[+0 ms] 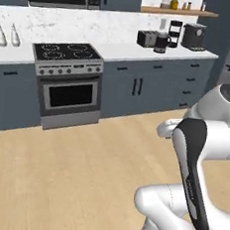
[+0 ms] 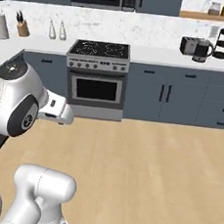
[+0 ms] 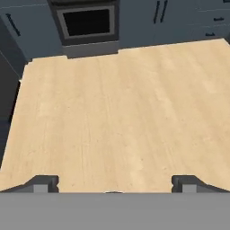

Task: Navigate to the microwave.

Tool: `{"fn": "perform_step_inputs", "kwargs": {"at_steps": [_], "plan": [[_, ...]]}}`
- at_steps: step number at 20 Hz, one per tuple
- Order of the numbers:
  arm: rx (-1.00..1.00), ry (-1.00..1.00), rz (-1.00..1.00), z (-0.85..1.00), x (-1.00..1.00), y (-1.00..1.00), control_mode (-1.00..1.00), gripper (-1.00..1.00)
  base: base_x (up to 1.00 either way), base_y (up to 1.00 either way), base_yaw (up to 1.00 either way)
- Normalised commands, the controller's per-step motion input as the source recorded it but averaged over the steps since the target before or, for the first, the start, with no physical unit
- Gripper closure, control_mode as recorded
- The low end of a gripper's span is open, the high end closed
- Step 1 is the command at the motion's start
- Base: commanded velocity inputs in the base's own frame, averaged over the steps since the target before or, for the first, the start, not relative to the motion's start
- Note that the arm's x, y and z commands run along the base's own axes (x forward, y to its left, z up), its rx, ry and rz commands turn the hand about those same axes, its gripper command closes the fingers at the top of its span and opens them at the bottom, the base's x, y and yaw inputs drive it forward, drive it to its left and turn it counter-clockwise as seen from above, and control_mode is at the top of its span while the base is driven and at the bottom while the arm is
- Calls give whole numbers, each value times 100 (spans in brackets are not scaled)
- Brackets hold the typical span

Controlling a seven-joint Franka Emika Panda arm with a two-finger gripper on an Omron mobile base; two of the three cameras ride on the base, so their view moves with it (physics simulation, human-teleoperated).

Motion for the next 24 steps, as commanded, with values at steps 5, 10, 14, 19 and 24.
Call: {"fn": "perform_step_inputs", "kwargs": {"at_steps": [5,10,14,19,24], "plan": [[0,0,0,0,0,0,100,-100,100,-51,62],[0,0,0,0,0,0,100,-100,100,-71,32],[0,0,0,0,0,0,100,-100,100,-41,14],[0,0,0,0,0,0,100,-100,100,11,-2],[0,0,0,0,0,0,100,-100,100,46,-11]]}}
